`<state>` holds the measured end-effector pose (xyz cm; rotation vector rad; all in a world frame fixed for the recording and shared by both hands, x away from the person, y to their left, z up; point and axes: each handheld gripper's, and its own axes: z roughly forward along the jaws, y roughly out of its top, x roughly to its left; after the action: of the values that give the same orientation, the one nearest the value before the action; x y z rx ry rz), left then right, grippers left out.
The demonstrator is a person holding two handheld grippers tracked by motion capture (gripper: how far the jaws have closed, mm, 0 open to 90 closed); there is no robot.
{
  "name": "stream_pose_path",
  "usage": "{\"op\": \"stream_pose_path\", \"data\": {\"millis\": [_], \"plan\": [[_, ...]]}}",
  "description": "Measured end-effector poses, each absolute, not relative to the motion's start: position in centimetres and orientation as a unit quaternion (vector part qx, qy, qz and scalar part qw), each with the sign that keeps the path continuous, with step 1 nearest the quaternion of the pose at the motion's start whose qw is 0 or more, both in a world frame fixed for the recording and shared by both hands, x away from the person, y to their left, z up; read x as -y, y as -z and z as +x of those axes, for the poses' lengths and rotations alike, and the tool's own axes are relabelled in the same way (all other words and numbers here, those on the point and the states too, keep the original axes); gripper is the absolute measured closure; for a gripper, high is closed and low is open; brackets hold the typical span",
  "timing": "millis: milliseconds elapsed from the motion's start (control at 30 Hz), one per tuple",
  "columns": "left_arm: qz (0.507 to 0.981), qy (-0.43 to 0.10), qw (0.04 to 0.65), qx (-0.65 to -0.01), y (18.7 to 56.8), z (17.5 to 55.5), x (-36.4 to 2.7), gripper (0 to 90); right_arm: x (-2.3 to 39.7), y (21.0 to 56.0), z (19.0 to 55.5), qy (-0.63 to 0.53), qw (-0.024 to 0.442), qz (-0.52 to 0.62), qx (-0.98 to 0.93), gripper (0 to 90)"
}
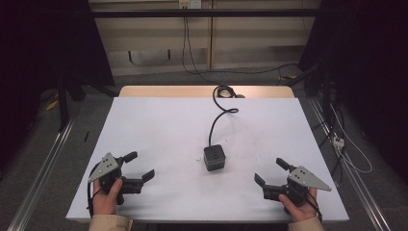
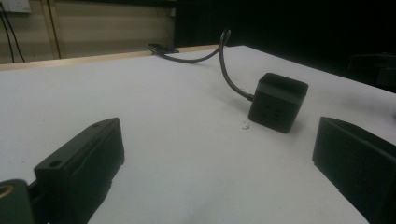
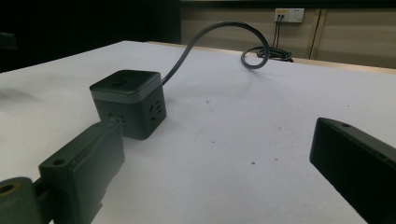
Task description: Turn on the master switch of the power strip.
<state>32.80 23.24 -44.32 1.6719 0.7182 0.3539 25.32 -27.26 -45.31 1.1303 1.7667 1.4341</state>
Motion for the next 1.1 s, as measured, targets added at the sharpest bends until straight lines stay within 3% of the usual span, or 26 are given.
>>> {"op": "stream_pose_path", "data": {"millis": [1100], "plan": [[0.714, -0.15, 0.612, -0.305, 44.0, 32.4, -24.0, 1.9, 25.4, 44.8, 27.7, -0.534, 0.281, 0.404, -0.687, 3.3]]}}
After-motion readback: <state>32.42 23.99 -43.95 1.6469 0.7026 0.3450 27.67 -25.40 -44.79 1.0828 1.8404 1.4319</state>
